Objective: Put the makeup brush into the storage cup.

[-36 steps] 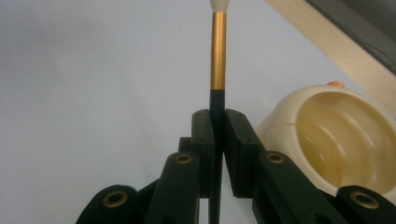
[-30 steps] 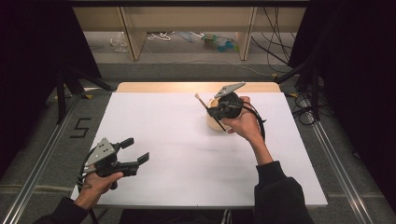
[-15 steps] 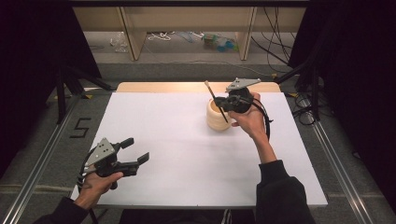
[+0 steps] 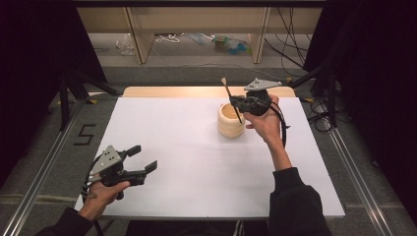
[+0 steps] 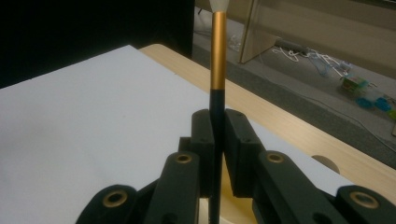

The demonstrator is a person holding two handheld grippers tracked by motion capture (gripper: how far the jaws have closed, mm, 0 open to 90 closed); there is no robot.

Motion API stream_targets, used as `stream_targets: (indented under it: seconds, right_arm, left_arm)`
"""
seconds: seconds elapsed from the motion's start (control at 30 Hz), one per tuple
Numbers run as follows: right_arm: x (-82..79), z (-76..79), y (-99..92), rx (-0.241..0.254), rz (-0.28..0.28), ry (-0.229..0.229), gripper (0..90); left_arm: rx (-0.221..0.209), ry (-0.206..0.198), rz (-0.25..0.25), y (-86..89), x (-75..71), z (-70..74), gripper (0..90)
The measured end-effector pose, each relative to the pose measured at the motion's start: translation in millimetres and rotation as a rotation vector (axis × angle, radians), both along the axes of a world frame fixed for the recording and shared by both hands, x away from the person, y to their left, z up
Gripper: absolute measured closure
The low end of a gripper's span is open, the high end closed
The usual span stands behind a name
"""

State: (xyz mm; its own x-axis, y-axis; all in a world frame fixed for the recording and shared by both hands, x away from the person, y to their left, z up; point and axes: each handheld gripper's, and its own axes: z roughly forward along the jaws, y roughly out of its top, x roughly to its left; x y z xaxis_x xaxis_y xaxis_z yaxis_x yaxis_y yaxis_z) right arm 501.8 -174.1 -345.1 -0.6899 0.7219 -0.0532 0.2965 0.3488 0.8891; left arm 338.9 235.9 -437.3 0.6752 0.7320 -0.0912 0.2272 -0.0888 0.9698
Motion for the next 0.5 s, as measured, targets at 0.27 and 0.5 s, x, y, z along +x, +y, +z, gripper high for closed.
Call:
stream_targets:
  seconds: [0.27, 0.5]
  right_arm:
    - [5.4, -2.0, 0.3, 0.013, -0.012, -0.013, 83.1]
    - [9.6, -1.2, 1.4, 0.018, -0.022, -0.026, 83.1]
  left_arm:
    - [-0.001, 0.000, 0.000, 0.0, 0.1, -0.1, 15.5]
    - [-0.017, 0.014, 0.008, -0.7, -0.3, -0.6, 15.5]
